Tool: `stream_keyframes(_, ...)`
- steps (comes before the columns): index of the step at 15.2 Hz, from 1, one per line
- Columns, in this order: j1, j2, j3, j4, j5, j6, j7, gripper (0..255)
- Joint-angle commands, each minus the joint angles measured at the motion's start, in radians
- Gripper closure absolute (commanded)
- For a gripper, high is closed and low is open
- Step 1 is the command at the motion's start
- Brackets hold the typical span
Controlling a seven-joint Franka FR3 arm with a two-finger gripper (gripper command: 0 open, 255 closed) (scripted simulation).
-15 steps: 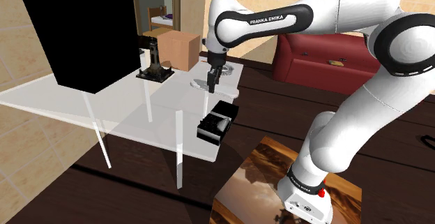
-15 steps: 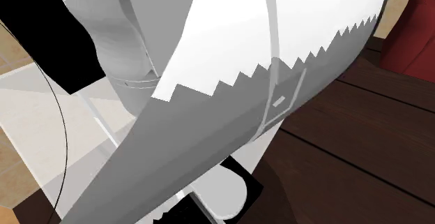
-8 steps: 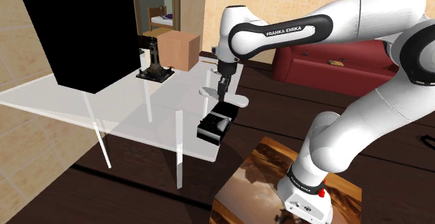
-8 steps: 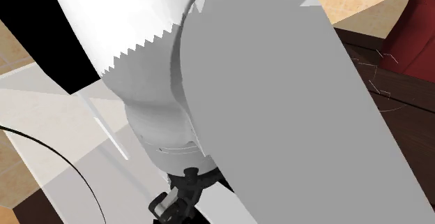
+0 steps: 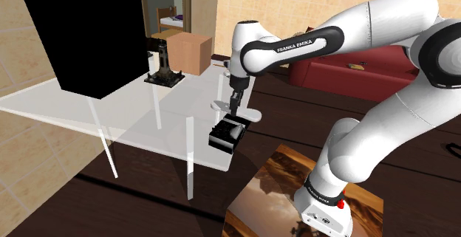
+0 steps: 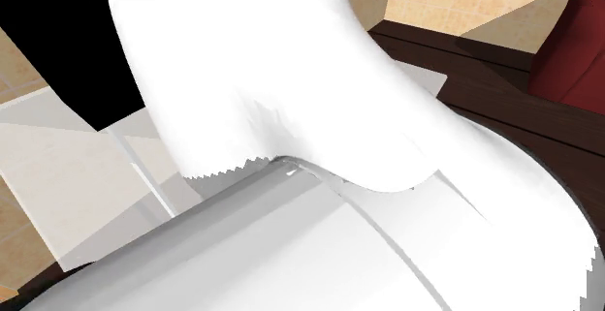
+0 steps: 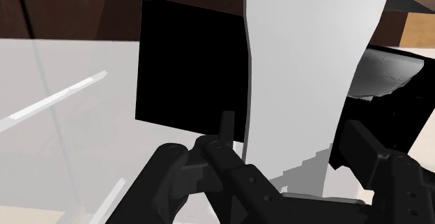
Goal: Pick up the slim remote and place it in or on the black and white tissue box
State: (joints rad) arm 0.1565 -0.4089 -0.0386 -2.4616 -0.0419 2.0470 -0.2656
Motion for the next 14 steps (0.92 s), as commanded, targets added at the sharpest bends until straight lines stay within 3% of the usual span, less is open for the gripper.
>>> stream_keyframes(1,0.001,0.009,0.001,-0.020,0.000,0.030,0.002,255)
stream_keyframes(9,0.001,0.011,0.001,-0.023,0.000,0.035,0.002,255)
stream_keyframes(10,0.001,0.011,0.001,-0.023,0.000,0.034,0.002,0)
stream_keyframes(14,0.001,0.011,0.001,-0.023,0.000,0.034,0.002,0)
